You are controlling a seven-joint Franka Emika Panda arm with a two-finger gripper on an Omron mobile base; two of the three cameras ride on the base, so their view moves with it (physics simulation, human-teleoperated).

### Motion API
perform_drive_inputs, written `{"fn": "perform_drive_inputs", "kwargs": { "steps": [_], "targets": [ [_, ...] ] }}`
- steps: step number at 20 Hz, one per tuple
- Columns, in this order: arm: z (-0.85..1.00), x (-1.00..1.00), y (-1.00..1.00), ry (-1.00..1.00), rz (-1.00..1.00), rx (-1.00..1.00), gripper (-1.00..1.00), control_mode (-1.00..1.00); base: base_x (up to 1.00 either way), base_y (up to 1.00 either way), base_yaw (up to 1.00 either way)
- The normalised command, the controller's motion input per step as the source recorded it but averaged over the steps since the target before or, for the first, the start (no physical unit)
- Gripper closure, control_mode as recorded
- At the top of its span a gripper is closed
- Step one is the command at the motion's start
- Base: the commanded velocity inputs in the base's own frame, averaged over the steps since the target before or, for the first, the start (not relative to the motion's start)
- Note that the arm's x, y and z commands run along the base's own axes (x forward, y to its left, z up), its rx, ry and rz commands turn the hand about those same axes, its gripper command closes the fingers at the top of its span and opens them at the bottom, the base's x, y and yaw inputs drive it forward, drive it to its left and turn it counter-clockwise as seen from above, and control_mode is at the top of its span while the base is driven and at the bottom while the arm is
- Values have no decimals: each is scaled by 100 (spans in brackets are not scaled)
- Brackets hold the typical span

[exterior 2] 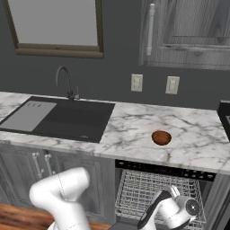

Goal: Pick up the cup and bowl from the counter, place them in the dishwasher, and close the dishwasher door.

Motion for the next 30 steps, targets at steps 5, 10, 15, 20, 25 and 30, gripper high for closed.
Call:
{"fn": "perform_drive_inputs", "kwargs": {
  "steps": [5,10,15,20,25,30],
  "targets": [
    [52,-30,-4,-2,0,0,-100,-100,0,0,0],
    [54,-30,0,-2,0,0,-100,-100,0,0,0],
    [56,-24,0,-1,0,0,-100,-100,0,0,0],
    [60,-14,0,-2,0,1,-100,-100,0,0,0],
    [65,-1,0,0,0,1,-100,-100,0,0,0],
    [55,0,0,0,0,5,-100,-100,0,0,0]
  ]
}}
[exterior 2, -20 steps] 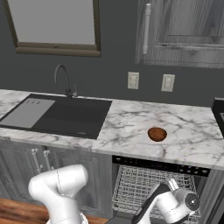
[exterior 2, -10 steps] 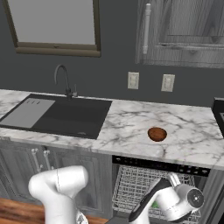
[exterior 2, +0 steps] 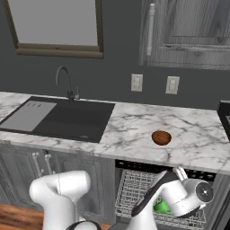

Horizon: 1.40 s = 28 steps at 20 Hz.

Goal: Pick up the cup and bowl from the counter, place them in the dishwasher, and close the dishwasher door.

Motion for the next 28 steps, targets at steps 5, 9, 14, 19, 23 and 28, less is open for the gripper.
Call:
{"fn": "perform_drive_inputs", "kwargs": {
  "steps": [5,9,14,19,23,28],
  "targets": [
    [44,0,3,0,0,5,-100,-100,0,0,0],
    [42,0,5,0,0,5,-100,-100,0,0,0],
    [35,0,10,0,0,4,-100,-100,0,0,0],
    [29,0,20,0,0,4,-100,-100,0,0,0],
    [27,0,28,0,0,3,-100,-100,0,0,0],
    [27,0,30,0,0,0,-100,-100,0,0,0]
  ]
}}
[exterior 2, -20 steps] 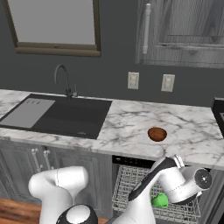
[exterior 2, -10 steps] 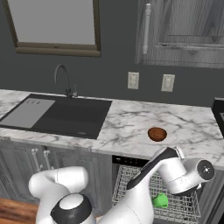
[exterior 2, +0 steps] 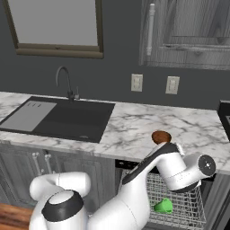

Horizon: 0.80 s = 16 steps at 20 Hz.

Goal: Pick up the cup and bowl from the counter, place them in the dishwasher, and close the dishwasher door.

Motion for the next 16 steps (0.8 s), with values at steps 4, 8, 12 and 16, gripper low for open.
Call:
{"fn": "perform_drive_inputs", "kwargs": {
  "steps": [4,8,12,16],
  "targets": [
    [21,8,29,0,0,0,-100,-100,0,0,0],
    [23,14,23,0,0,0,-100,-100,0,0,0],
    [17,17,19,0,0,0,-100,-100,0,0,0],
    [8,19,11,0,0,0,-100,-100,0,0,0]
  ]
}}
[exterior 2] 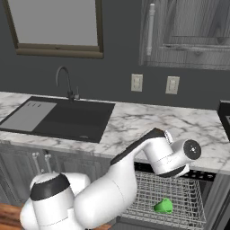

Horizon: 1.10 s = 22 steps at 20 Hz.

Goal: Pick up the cup and bowl from the counter, place them in the dishwasher, and close the dishwasher door.

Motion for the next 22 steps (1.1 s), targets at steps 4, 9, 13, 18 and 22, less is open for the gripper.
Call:
{"fn": "perform_drive_inputs", "kwargs": {
  "steps": [4,9,13,18,22],
  "targets": [
    [0,30,5,0,0,0,-100,-100,0,0,0],
    [0,35,2,0,0,2,-100,-100,0,0,0],
    [0,36,0,0,0,2,-100,-100,0,0,0],
    [0,35,0,0,0,4,-100,-100,0,0,0],
    [-13,28,0,0,0,8,-100,-100,0,0,0]
  ]
}}
